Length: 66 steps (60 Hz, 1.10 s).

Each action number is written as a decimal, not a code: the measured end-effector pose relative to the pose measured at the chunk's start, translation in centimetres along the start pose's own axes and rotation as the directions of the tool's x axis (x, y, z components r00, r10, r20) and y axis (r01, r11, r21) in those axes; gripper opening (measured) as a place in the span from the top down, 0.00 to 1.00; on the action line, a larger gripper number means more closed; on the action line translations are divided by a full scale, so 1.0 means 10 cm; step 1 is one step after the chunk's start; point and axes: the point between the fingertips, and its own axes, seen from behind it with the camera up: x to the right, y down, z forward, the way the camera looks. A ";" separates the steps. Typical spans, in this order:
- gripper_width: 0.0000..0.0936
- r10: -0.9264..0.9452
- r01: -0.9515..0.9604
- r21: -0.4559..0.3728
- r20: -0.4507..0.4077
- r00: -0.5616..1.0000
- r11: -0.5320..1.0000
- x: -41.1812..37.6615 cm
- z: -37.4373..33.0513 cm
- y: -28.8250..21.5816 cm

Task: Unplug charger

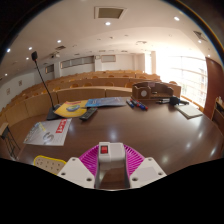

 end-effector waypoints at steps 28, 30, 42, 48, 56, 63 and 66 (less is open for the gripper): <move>0.09 -0.003 0.002 -0.039 -0.002 1.000 0.999 0.43 -0.11 0.12; 0.09 -0.012 0.012 -0.031 -0.005 1.000 0.999 0.43 -0.21 0.09; 0.09 -0.044 0.044 0.002 -0.049 0.998 0.999 0.39 -1.03 0.00; 0.09 -0.077 0.078 0.011 -0.073 0.994 0.997 0.33 -1.56 0.07; 0.09 -0.105 0.105 0.002 -0.066 0.992 0.994 0.17 -2.22 0.27; 0.09 -0.121 0.120 -0.019 -0.055 0.991 0.993 0.04 -2.72 0.45; 0.09 -0.124 0.124 -0.009 -0.048 0.991 0.992 -0.01 -2.88 0.45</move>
